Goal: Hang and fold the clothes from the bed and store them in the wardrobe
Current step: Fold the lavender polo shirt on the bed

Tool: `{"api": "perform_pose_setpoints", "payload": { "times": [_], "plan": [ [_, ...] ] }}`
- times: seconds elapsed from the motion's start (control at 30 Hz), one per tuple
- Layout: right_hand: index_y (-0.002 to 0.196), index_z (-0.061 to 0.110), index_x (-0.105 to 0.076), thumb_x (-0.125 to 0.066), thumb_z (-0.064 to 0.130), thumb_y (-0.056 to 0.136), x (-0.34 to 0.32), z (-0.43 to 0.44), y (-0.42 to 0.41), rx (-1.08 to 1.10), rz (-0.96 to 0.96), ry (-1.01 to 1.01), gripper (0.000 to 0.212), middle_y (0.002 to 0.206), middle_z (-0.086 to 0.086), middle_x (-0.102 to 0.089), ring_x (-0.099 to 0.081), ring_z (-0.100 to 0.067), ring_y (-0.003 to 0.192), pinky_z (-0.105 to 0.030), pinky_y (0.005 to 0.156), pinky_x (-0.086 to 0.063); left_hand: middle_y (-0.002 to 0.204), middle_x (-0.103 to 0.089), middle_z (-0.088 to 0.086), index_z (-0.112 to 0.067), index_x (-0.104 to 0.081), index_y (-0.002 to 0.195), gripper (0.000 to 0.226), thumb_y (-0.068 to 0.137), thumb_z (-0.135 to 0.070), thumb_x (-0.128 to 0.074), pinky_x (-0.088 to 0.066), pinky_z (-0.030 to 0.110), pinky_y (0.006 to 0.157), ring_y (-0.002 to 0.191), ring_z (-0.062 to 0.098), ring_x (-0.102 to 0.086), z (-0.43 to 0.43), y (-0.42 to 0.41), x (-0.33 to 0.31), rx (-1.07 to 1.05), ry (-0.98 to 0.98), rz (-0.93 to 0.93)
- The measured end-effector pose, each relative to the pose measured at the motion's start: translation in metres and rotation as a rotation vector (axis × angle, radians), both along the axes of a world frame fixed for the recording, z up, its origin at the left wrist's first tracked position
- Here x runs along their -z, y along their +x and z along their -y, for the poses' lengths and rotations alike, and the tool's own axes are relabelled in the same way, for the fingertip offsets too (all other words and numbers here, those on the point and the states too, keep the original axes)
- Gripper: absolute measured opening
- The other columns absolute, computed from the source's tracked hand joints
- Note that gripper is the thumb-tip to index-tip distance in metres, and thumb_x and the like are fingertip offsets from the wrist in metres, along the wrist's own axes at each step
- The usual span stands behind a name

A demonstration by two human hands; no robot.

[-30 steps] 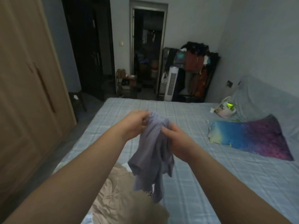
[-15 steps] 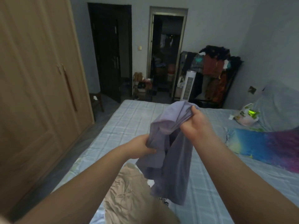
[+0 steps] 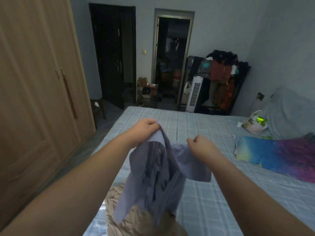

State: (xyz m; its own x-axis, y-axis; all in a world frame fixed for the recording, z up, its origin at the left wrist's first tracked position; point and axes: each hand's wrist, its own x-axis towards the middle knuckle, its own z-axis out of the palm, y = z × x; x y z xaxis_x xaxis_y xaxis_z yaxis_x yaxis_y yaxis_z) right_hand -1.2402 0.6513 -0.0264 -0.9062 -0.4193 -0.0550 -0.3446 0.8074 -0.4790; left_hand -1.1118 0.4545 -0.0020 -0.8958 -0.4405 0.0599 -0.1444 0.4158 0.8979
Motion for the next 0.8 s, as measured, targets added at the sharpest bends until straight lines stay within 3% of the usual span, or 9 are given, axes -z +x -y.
{"api": "perform_pose_setpoints", "payload": {
  "times": [0.07, 0.13, 0.23, 0.37, 0.47, 0.53, 0.6, 0.7, 0.8],
  "plan": [
    [0.132, 0.019, -0.052, -0.054, 0.045, 0.094, 0.003, 0.006, 0.012, -0.139, -0.105, -0.246, 0.045, 0.133, -0.001, -0.057, -0.054, -0.021, 0.121, -0.032, 0.094, -0.041, 0.063, -0.065, -0.013, -0.033, -0.069, 0.066, 0.031, 0.092, -0.037, -0.053, -0.046, 0.024, 0.06, 0.064, 0.004, -0.062, 0.0, -0.007, -0.012, -0.011, 0.021, -0.006],
    [0.133, 0.032, -0.048, -0.057, 0.044, 0.089, -0.005, 0.016, 0.025, -0.35, -0.076, -0.396, 0.047, 0.131, 0.014, -0.054, -0.051, -0.006, 0.121, -0.027, 0.097, -0.04, 0.067, -0.069, -0.008, -0.029, -0.072, 0.07, 0.027, 0.088, -0.04, -0.055, -0.05, 0.03, 0.062, 0.068, 0.008, -0.064, -0.001, -0.011, -0.022, 0.047, 0.036, 0.014],
    [0.124, 0.043, -0.049, -0.058, 0.036, 0.085, -0.021, 0.029, 0.038, -0.457, 0.04, -0.501, 0.04, 0.112, 0.027, -0.059, -0.057, 0.006, 0.101, -0.018, 0.079, -0.046, 0.076, -0.074, -0.004, -0.028, -0.076, 0.08, 0.024, 0.081, -0.046, -0.06, -0.051, 0.023, 0.056, 0.068, 0.007, -0.069, -0.004, -0.011, -0.035, 0.164, 0.02, 0.076],
    [0.114, 0.039, -0.051, -0.055, 0.028, 0.091, -0.032, 0.041, 0.036, -0.447, -0.007, -0.494, 0.025, 0.091, 0.018, -0.062, -0.06, 0.0, 0.081, -0.02, 0.061, -0.041, 0.09, -0.075, 0.004, -0.023, -0.075, 0.089, 0.024, 0.081, -0.045, -0.071, -0.058, 0.03, 0.069, 0.08, 0.014, -0.071, 0.002, -0.008, -0.041, 0.202, 0.05, 0.103],
    [0.095, 0.03, -0.056, -0.048, 0.026, 0.098, -0.039, 0.051, 0.031, -0.424, -0.085, -0.432, 0.01, 0.086, 0.011, -0.061, -0.058, -0.01, 0.081, -0.027, 0.061, -0.04, 0.103, -0.072, 0.013, -0.016, -0.066, 0.107, 0.039, 0.081, -0.044, -0.073, -0.059, 0.041, 0.081, 0.094, 0.025, -0.072, 0.012, 0.002, -0.037, 0.154, 0.276, 0.001],
    [0.095, 0.026, -0.059, -0.045, 0.024, 0.101, -0.046, 0.054, 0.026, -0.389, -0.104, -0.477, 0.015, 0.087, 0.007, -0.062, -0.059, -0.017, 0.084, -0.032, 0.066, -0.043, 0.096, -0.071, 0.014, -0.01, -0.059, 0.112, 0.032, 0.092, -0.034, -0.064, -0.059, 0.034, 0.067, 0.08, 0.022, -0.072, 0.017, 0.01, -0.033, 0.179, 0.559, -0.091],
    [0.098, 0.028, -0.063, -0.044, 0.024, 0.102, -0.056, 0.053, 0.022, -0.362, -0.062, -0.595, 0.02, 0.092, 0.005, -0.065, -0.06, -0.016, 0.089, -0.035, 0.074, -0.048, 0.089, -0.072, 0.011, -0.009, -0.056, 0.109, 0.014, 0.101, -0.02, -0.05, -0.057, 0.031, 0.061, 0.071, 0.021, -0.071, 0.021, 0.016, -0.025, 0.14, 0.678, -0.161],
    [0.096, 0.034, -0.061, -0.041, 0.03, 0.105, -0.074, 0.047, 0.013, -0.3, -0.016, -0.746, 0.022, 0.095, 0.007, -0.066, -0.061, -0.012, 0.092, -0.03, 0.069, -0.046, 0.096, -0.07, 0.007, -0.014, -0.061, 0.106, 0.02, 0.097, -0.003, -0.047, -0.055, 0.036, 0.072, 0.083, 0.02, -0.069, 0.022, 0.022, -0.005, 0.057, 0.412, -0.044],
    [0.106, 0.028, -0.06, -0.04, 0.033, 0.105, -0.094, 0.041, -0.001, -0.247, -0.04, -0.792, 0.02, 0.1, 0.001, -0.065, -0.063, -0.02, 0.095, -0.037, 0.075, -0.052, 0.111, -0.069, 0.004, -0.025, -0.064, 0.117, 0.04, 0.089, 0.002, -0.053, -0.054, 0.029, 0.075, 0.09, 0.014, -0.069, 0.011, 0.024, 0.015, 0.183, 0.182, 0.108]
  ]
}}
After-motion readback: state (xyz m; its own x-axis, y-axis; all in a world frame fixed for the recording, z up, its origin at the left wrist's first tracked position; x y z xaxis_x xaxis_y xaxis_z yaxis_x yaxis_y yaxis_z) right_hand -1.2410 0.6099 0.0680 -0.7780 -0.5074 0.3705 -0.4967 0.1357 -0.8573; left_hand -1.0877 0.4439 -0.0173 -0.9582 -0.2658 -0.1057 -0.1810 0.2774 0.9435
